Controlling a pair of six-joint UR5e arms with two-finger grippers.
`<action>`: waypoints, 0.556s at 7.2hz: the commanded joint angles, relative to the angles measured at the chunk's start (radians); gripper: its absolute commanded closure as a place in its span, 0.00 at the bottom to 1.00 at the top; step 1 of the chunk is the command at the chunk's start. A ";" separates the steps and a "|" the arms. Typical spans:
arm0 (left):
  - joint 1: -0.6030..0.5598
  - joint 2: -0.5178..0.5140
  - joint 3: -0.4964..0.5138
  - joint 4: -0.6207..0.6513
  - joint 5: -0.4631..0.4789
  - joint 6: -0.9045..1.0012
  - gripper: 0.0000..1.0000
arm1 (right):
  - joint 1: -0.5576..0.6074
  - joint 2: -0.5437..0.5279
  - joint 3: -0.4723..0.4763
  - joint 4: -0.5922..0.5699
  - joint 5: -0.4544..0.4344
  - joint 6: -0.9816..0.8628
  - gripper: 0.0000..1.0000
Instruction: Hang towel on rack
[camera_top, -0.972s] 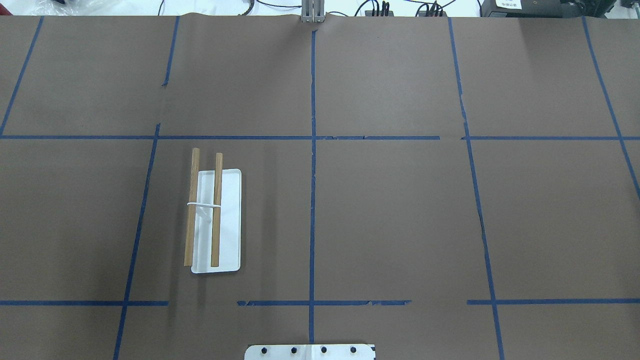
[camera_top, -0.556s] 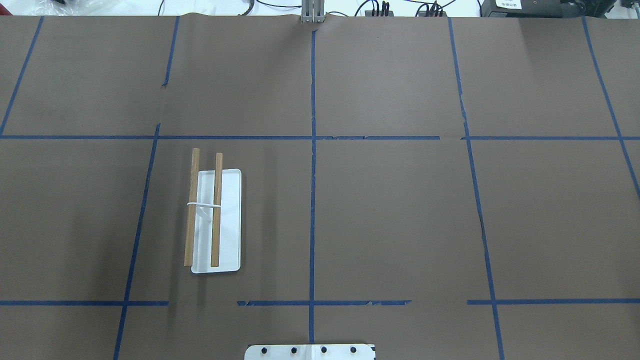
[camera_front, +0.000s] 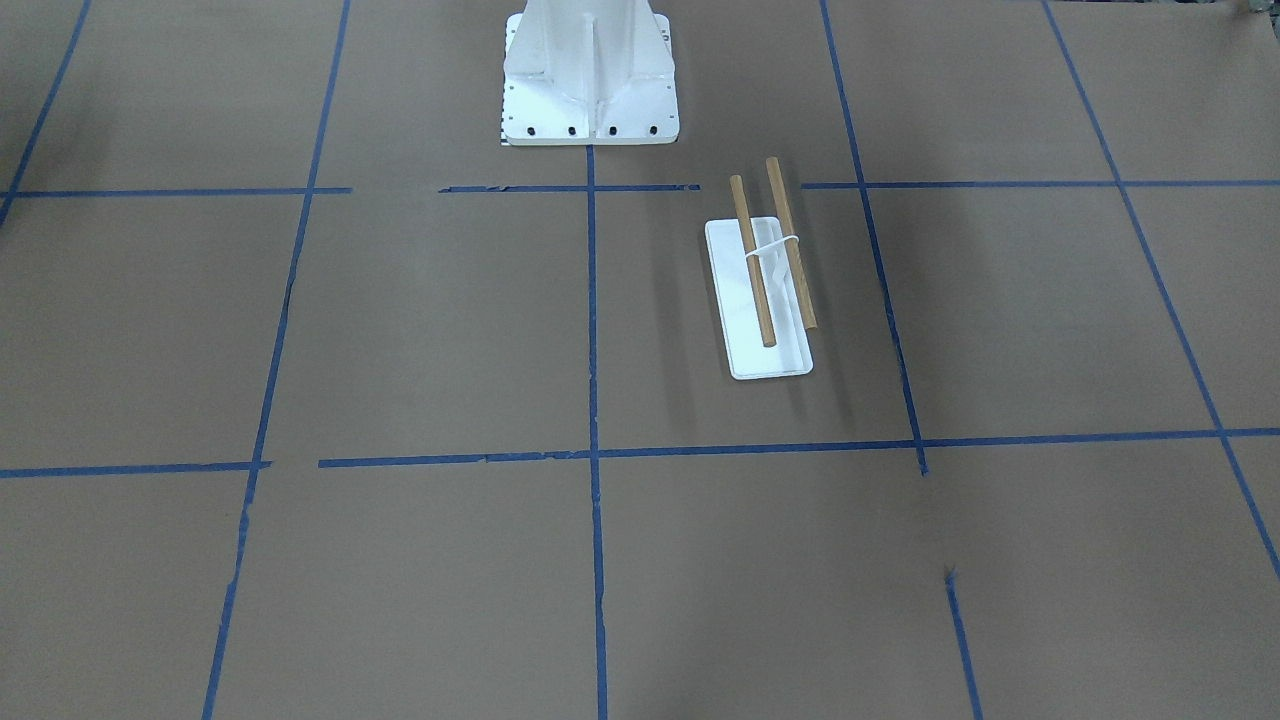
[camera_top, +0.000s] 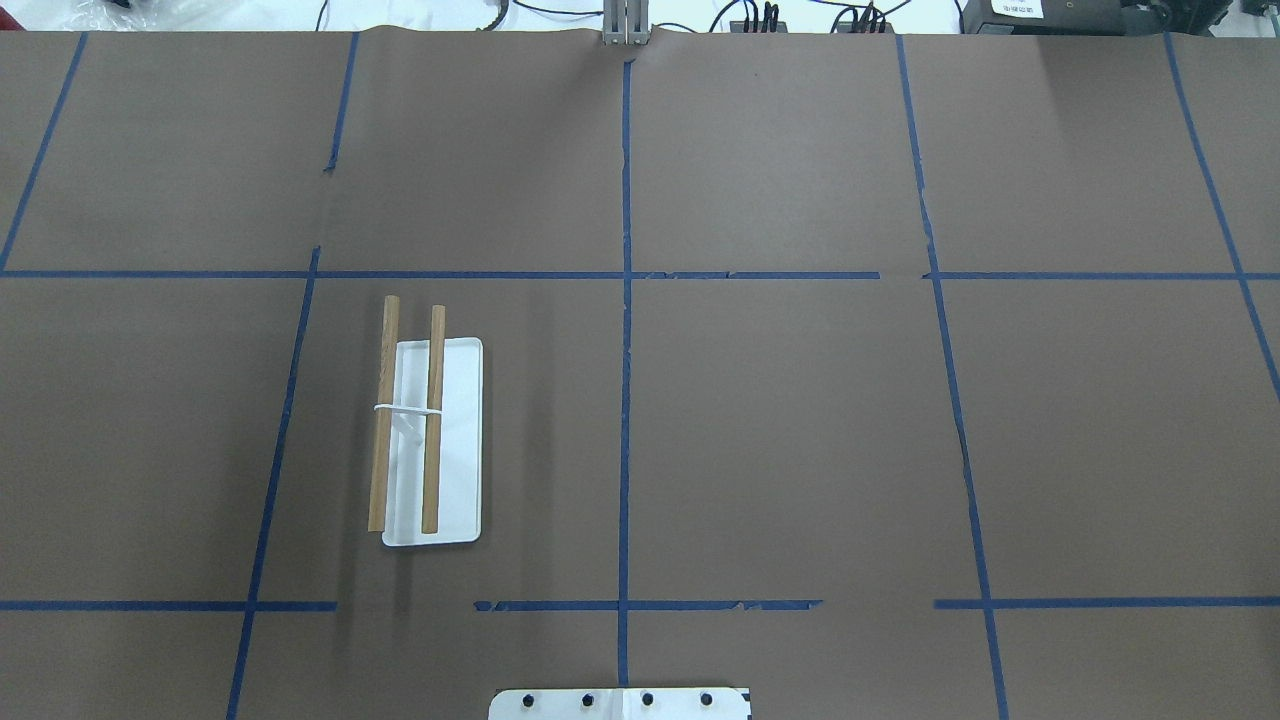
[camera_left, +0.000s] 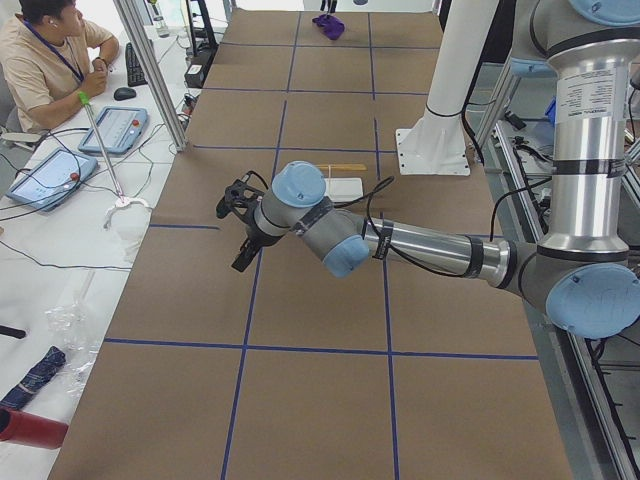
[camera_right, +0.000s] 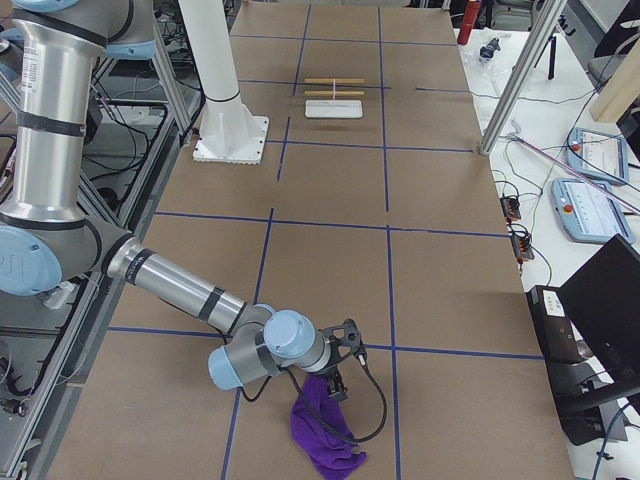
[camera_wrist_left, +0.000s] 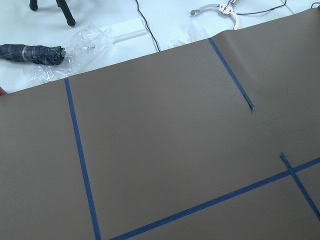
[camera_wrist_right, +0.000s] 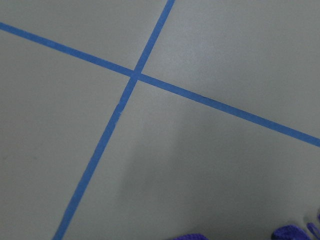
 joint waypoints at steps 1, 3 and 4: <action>0.003 -0.003 -0.001 -0.011 0.000 -0.003 0.00 | 0.000 0.002 -0.105 0.008 -0.040 -0.188 0.02; 0.003 -0.005 -0.007 -0.011 0.000 -0.003 0.00 | 0.000 0.003 -0.139 0.005 -0.144 -0.264 0.11; 0.003 -0.005 -0.007 -0.011 0.000 -0.003 0.00 | 0.000 0.011 -0.176 0.002 -0.167 -0.333 0.12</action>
